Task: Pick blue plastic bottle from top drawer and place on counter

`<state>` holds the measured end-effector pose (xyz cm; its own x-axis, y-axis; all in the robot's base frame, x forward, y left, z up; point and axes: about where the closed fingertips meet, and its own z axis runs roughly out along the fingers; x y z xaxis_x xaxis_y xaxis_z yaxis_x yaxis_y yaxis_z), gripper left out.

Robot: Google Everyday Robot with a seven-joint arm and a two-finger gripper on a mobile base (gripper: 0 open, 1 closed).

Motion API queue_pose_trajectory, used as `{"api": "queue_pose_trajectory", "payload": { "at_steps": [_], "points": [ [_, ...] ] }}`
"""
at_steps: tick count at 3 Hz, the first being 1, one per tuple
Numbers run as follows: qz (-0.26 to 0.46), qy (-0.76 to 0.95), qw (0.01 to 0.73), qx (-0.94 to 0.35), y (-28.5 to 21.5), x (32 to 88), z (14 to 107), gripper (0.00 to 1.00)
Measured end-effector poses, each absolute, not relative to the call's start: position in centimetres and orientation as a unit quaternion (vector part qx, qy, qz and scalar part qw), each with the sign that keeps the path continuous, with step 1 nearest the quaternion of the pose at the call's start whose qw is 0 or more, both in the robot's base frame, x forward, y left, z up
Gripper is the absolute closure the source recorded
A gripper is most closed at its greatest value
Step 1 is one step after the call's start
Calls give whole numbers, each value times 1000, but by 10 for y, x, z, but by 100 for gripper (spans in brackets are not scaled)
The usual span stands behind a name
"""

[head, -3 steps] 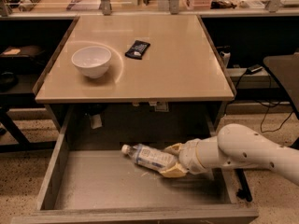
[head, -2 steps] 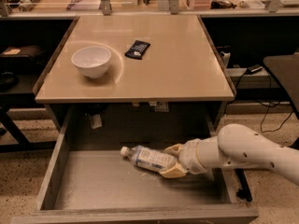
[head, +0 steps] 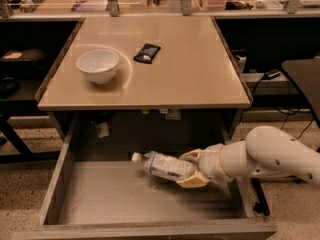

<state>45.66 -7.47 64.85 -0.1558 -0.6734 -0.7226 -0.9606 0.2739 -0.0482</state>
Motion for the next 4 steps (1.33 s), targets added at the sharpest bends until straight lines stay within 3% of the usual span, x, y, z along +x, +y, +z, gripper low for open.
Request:
{"api": "queue_pose_trajectory", "payload": {
  "at_steps": [2,3,4],
  "points": [
    [184,676,393,-595,-108,410,782,100],
    [151,651,419,-615,-121,410,841,100],
    [119,639,436,-622,-131,448,885,100]
  ]
}}
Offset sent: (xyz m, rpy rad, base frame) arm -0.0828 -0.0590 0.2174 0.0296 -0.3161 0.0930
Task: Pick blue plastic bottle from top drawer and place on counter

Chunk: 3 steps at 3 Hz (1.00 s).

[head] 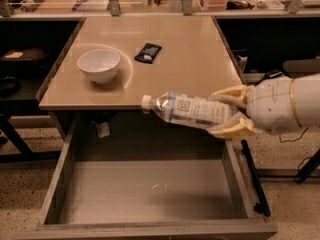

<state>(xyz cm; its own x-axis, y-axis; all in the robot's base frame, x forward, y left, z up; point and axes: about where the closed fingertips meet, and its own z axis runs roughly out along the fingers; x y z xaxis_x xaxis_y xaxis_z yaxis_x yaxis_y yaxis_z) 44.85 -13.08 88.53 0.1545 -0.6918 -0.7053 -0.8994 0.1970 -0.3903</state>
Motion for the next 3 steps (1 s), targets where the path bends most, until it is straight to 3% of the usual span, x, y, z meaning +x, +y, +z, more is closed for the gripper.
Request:
{"api": "queue_pose_trajectory", "payload": {
  "at_steps": [2,3],
  "points": [
    [98,597,468,-645,-87,557,929,100],
    [98,597,468,-645,-87,557,929,100]
  ]
}}
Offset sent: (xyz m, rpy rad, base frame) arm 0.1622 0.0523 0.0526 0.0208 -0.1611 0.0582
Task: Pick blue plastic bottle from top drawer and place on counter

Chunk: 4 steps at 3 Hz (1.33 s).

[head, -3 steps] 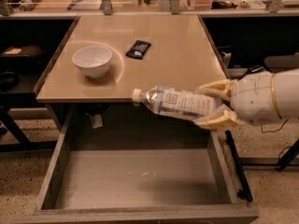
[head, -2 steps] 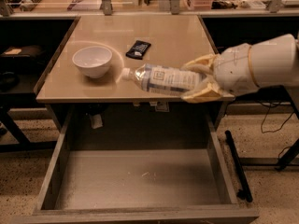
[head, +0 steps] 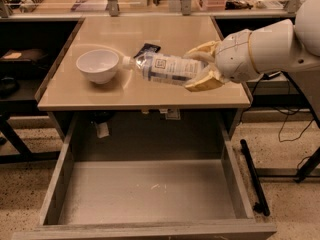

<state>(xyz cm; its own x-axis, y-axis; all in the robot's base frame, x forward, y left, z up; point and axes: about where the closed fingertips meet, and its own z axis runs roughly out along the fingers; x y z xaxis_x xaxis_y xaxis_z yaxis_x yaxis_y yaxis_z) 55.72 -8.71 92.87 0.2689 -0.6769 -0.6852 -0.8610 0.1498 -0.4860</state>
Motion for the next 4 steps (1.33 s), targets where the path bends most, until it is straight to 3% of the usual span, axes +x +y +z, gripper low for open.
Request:
{"api": "queue_pose_trajectory", "payload": {
  "at_steps": [4],
  "points": [
    [50,649,468,-598,-125,695,897,100]
  ]
}}
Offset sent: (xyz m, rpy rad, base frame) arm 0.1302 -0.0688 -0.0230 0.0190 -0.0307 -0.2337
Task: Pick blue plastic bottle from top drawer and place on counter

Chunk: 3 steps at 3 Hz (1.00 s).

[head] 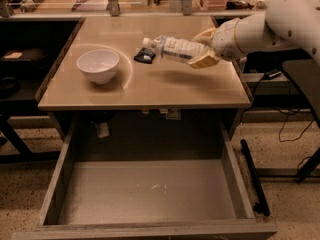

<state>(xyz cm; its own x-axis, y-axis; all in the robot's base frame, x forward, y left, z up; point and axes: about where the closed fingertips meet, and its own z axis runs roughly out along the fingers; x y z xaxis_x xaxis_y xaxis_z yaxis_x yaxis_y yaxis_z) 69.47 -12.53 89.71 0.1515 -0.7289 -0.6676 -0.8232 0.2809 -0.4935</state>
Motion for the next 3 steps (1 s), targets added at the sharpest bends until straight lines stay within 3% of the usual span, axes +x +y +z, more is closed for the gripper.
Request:
{"api": "queue_pose_trajectory", "payload": {
  "at_steps": [2,3],
  "points": [
    [58,674,419,-606,-126,712,858,100],
    [58,674,418,-606,-126,712,857,80]
  ]
}}
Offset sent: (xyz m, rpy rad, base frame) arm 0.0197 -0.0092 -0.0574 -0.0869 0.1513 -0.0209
